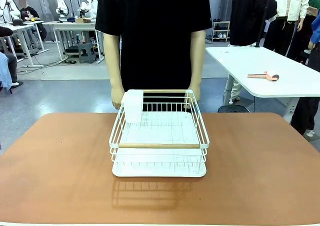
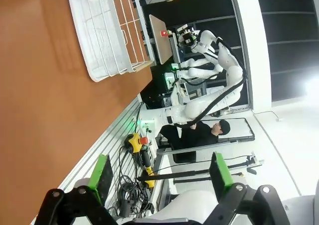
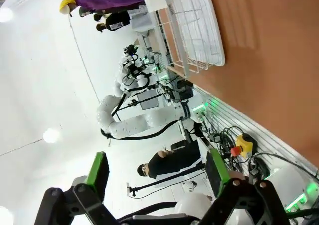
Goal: Clean the table.
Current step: Pick up the Lint Roller when the human hands it over.
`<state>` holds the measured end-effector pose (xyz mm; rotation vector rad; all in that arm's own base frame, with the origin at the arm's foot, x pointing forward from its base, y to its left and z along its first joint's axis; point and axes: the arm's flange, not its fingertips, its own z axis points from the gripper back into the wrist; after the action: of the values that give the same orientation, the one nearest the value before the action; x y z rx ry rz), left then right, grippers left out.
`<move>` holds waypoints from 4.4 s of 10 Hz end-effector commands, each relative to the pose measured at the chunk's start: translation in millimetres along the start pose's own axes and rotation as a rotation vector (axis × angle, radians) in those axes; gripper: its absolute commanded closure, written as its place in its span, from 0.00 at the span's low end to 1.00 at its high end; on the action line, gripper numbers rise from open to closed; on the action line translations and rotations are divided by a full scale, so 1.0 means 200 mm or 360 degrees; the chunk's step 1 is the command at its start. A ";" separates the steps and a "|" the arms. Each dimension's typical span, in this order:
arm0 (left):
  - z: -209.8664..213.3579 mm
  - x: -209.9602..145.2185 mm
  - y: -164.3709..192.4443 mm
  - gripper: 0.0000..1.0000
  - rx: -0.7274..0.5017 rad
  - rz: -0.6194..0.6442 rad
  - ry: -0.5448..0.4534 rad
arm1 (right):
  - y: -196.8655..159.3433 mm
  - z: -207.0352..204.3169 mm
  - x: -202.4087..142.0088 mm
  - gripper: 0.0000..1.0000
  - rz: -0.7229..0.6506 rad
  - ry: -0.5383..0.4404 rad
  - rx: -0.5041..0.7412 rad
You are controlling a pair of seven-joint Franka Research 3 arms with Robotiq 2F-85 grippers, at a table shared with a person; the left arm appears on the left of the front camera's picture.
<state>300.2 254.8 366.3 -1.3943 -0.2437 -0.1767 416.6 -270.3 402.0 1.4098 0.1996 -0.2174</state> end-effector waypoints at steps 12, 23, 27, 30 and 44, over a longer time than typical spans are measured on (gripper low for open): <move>0.00 0.03 -0.02 0.00 -0.0022 -0.0036 0.0027 | 0.12 -0.03 -0.33 0.00 -0.0024 0.0004 -0.0010; 0.00 0.03 -0.02 0.00 -0.0022 -0.0036 0.0027 | 0.12 -0.03 -0.33 0.00 -0.0024 0.0004 -0.0010; 0.00 0.03 -0.02 0.00 -0.0022 -0.0036 0.0027 | 0.12 -0.03 -0.33 0.00 -0.0024 0.0004 -0.0010; 0.00 0.03 -0.02 0.00 -0.0022 -0.0036 0.0027 | 0.12 -0.03 -0.33 0.00 -0.0024 0.0004 -0.0010; 0.00 0.03 -0.02 0.00 -0.0022 -0.0036 0.0027 | 0.12 -0.03 -0.33 0.00 -0.0024 0.0004 -0.0010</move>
<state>305.7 250.6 371.6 -1.4090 -0.2372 -0.2158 358.7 -259.6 438.5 1.3950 0.2137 -0.2138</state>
